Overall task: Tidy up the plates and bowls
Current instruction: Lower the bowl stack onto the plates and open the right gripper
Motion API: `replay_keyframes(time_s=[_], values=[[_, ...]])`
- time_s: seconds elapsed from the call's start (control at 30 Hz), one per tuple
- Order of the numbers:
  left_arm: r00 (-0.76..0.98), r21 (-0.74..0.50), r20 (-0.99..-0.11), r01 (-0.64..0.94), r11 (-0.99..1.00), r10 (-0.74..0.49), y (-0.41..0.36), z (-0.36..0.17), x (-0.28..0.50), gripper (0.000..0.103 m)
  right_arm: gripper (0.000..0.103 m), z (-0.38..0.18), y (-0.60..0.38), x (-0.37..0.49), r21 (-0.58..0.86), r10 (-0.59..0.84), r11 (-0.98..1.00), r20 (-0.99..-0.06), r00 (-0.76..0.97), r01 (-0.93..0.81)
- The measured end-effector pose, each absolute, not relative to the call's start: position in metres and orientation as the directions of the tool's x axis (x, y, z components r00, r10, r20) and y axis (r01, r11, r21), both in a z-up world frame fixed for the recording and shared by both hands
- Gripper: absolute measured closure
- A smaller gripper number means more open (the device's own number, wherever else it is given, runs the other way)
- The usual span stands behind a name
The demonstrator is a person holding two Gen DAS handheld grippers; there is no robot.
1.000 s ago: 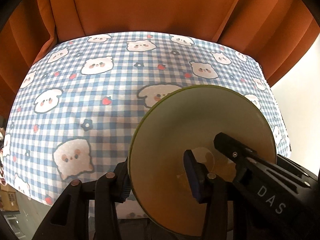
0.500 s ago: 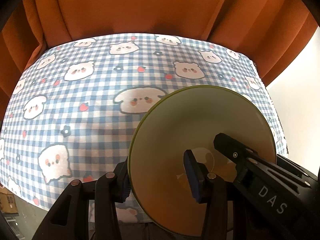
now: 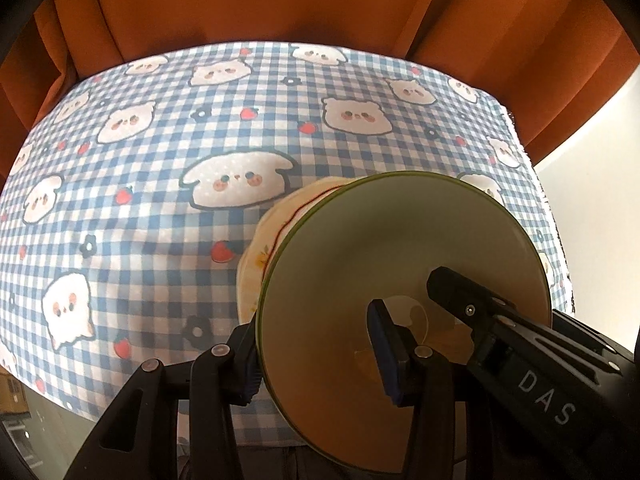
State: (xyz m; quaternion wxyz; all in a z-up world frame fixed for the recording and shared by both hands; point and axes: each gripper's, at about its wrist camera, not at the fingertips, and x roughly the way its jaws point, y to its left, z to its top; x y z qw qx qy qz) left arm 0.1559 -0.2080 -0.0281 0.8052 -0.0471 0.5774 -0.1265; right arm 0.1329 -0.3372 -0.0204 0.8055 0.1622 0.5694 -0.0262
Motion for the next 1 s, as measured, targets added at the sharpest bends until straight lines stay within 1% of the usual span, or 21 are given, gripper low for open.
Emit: replay_keyframes(time_s=[0.13,0.57,0.83,1.0], values=[[0.297,-0.211,-0.924,0.126,0.969,-0.24,-0.215,-0.033,0.16,0.058,0.065,-0.031,-0.345,0.142,0.235,0.16,0.949,-0.934,0.32,0.21],[0.335,-0.133,-0.928,0.108,0.985,-0.162,-0.234,-0.031,0.172,0.057,0.065,-0.037,-0.361,0.166,0.246,0.191,0.959,-0.929,0.317,0.143],[0.289,-0.161,-0.942,0.052,0.986,-0.169,-0.236,-0.043,0.168,0.058,0.065,-0.045,-0.37,0.165,0.278,0.235,0.954,-0.927,0.293,0.114],[0.306,-0.153,-0.94,0.025,0.988,-0.153,-0.238,-0.043,0.159,0.057,0.065,-0.044,-0.374,0.159,0.3,0.264,0.951,-0.914,0.307,0.075]])
